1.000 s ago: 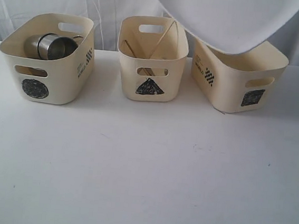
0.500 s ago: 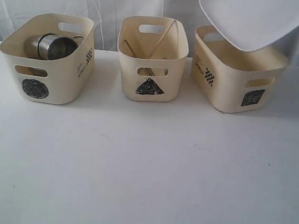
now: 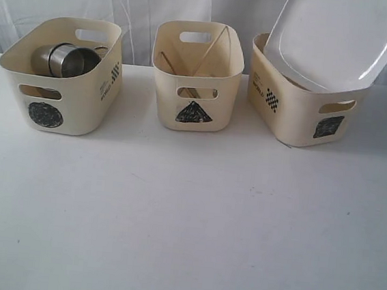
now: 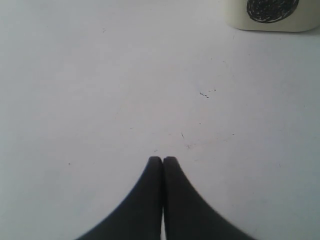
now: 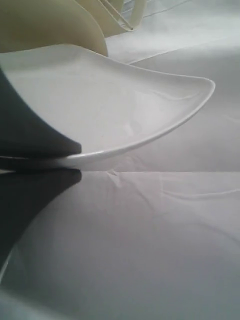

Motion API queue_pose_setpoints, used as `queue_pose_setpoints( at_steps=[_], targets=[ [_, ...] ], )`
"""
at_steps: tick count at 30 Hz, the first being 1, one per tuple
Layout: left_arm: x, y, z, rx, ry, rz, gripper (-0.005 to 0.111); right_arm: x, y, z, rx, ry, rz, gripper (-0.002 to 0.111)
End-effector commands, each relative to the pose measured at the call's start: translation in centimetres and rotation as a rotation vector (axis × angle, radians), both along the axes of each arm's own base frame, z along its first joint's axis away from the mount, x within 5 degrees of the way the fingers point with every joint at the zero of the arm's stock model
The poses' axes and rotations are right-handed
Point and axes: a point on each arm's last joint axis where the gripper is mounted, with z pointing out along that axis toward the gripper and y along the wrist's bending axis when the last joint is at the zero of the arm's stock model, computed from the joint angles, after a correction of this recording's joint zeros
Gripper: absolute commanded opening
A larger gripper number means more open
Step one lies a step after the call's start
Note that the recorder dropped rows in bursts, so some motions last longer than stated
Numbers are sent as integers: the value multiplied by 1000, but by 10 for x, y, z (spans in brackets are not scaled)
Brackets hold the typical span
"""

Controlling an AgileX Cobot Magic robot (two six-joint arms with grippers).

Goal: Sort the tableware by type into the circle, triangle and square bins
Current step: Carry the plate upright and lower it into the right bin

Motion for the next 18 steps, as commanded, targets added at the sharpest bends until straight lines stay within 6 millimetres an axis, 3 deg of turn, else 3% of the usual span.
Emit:
queue_pose_setpoints(
  at_steps=[1,9,18],
  targets=[
    [0,0,-1,-2,2,-5,0,3,9,9,-102,-9,-8,0],
    [0,0,-1,-2,2,-5,0,14,18,-3,-165,125,-199,0],
    [0,0,-1,-2,2,-5,0,16,35,-8,-97,203,-174,2]
  ],
)
